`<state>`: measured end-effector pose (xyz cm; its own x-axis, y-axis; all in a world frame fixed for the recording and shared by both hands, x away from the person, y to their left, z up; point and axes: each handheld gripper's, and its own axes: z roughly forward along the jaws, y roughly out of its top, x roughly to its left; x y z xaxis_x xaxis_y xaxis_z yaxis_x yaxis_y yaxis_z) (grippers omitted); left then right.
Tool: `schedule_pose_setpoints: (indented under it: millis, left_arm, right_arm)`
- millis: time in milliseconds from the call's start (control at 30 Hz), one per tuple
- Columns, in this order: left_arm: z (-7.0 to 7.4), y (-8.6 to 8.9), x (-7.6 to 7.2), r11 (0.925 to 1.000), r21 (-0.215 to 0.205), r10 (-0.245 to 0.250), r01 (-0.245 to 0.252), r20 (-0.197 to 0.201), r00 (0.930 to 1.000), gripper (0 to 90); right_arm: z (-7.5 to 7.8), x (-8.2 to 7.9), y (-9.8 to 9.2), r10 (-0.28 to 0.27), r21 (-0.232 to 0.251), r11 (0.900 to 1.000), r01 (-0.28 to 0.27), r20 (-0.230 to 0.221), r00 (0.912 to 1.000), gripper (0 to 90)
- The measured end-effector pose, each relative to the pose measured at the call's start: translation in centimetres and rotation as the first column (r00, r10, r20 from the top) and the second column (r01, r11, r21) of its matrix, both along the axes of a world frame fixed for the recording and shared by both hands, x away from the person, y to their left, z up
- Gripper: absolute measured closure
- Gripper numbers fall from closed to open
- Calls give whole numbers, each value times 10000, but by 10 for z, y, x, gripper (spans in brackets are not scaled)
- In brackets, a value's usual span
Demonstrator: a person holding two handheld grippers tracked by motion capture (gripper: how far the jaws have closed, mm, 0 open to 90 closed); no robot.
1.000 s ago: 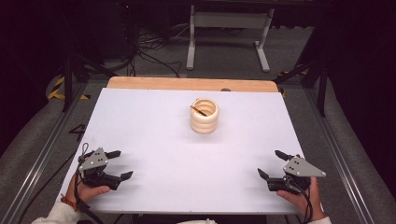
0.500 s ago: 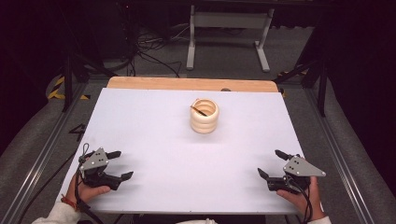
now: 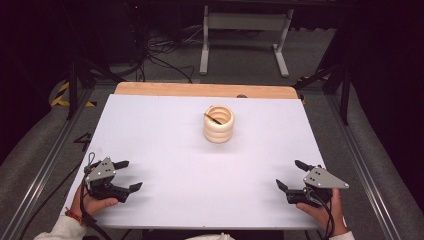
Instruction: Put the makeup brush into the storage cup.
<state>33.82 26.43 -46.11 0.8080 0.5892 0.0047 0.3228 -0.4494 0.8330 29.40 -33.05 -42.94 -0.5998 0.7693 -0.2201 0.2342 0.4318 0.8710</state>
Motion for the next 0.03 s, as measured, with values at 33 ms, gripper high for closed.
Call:
schedule_pose_setpoints:
  millis: [33]
  left_arm:
    - [0, 0, 1, 10000, 10, 13, -13, 29, 10000, 104]
  right_arm:
    - [0, 0, 0, 6, 10, 10000, -6, -10, 10000, 124]
